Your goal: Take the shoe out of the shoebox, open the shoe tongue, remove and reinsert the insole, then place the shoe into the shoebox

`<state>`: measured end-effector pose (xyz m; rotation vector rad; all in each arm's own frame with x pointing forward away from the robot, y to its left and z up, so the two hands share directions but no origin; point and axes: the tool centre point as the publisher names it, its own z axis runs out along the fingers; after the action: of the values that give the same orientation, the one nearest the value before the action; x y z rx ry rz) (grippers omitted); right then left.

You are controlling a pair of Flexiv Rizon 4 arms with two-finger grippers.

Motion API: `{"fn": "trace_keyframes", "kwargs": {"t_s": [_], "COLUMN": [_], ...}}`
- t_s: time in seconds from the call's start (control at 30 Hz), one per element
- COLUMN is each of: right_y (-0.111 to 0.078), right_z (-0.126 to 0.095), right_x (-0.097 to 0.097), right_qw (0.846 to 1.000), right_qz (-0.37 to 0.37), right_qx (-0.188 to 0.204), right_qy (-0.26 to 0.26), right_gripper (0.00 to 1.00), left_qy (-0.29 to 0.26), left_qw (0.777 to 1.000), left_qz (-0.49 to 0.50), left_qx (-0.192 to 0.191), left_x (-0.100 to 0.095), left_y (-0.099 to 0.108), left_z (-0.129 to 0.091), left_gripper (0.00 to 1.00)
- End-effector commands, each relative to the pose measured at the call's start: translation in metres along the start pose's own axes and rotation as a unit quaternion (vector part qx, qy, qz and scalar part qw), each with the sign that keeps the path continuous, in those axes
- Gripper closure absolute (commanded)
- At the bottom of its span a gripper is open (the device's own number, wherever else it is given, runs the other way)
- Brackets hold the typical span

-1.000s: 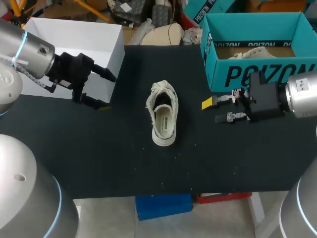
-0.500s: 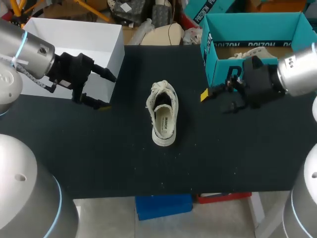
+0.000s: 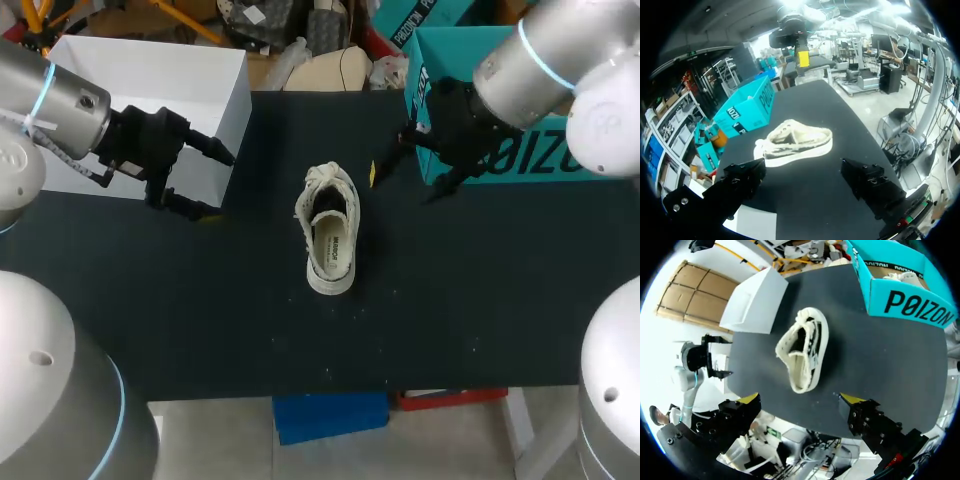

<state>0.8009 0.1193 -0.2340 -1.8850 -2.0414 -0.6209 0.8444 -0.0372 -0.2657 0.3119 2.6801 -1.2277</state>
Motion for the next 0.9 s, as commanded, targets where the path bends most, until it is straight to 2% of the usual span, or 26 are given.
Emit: {"fn": "trace_keyframes", "kwargs": {"t_s": [0.03, 0.07, 0.2, 0.4, 0.63, 0.7, 0.8, 0.9], "right_y": [0.007, 0.007, 0.025, 0.044, 0.055, 0.058, 0.061, 0.061], "right_z": [0.002, 0.002, 0.011, 0.038, 0.070, 0.079, 0.093, 0.109], "right_x": [0.003, 0.003, 0.010, 0.015, 0.009, 0.006, -0.001, -0.011], "right_qw": [0.999, 0.999, 0.994, 0.983, 0.980, 0.980, 0.980, 0.981], "right_qz": [0.000, 0.000, -0.029, -0.057, -0.063, -0.064, -0.064, -0.062], "right_qx": [0.020, 0.020, 0.033, 0.061, 0.068, 0.070, 0.069, 0.066], "right_qy": [-0.036, -0.036, -0.102, -0.161, -0.174, -0.175, -0.174, -0.172], "right_gripper": [0.00, 0.00, 0.00, 0.00, 0.00, 0.05, 0.06, 0.17], "left_qy": [-0.003, -0.003, -0.003, -0.003, -0.003, -0.003, -0.003, -0.003], "left_qw": [1.000, 1.000, 1.000, 1.000, 1.000, 1.000, 1.000, 1.000], "left_qz": [0.001, 0.001, 0.001, 0.001, 0.001, 0.001, 0.001, 0.001], "left_qx": [-0.001, -0.001, -0.001, -0.001, -0.001, -0.001, -0.001, -0.001], "left_x": [0.001, 0.001, 0.001, 0.001, 0.001, 0.001, 0.001, 0.001], "left_y": [0.000, 0.000, 0.000, 0.000, 0.000, 0.000, 0.000, 0.000], "left_z": [0.001, 0.001, 0.001, 0.001, 0.001, 0.001, 0.001, 0.001], "left_gripper": [0.00, 0.00, 0.00, 0.00, 0.00, 0.00, 0.00, 0.00]}}
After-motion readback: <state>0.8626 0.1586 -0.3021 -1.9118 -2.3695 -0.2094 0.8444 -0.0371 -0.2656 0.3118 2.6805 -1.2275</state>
